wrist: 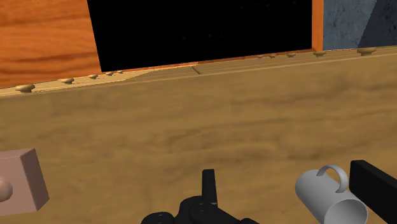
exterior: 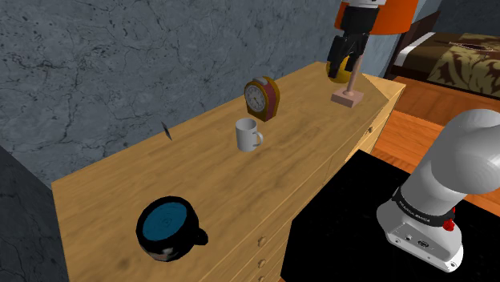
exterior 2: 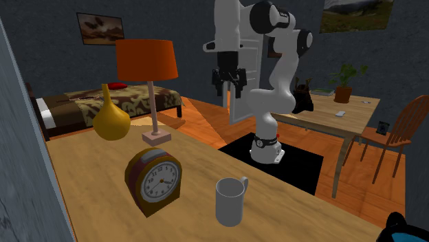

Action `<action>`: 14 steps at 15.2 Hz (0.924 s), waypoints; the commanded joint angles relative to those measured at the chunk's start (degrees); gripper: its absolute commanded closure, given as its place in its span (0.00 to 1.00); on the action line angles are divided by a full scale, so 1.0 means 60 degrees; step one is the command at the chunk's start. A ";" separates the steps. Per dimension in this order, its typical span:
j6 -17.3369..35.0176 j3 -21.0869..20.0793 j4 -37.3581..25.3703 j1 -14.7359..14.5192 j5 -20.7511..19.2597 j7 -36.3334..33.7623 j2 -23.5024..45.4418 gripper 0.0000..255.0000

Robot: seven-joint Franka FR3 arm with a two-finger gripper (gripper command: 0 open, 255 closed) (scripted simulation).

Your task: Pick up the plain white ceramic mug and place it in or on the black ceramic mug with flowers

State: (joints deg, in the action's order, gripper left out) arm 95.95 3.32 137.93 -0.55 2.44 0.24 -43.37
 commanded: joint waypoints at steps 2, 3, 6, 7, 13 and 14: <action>0.0258 -0.0092 -0.0015 -0.0068 0.0039 -0.0037 0.0294 0.00; 0.0512 -0.0182 -0.0043 -0.0135 0.0075 -0.0074 0.0596 0.00; 0.1239 -0.0450 -0.0199 -0.0321 0.0160 -0.0185 0.1543 0.00; 0.1468 -0.0537 -0.0275 -0.0380 0.0179 -0.0223 0.1871 0.00; 0.2681 -0.1040 -0.0980 -0.0681 0.0185 -0.0479 0.3925 0.00; 0.2852 -0.1119 -0.1138 -0.0725 0.0164 -0.0529 0.4278 0.00</action>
State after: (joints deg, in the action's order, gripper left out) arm 112.19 -2.75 132.24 -4.53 3.45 -2.42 -19.77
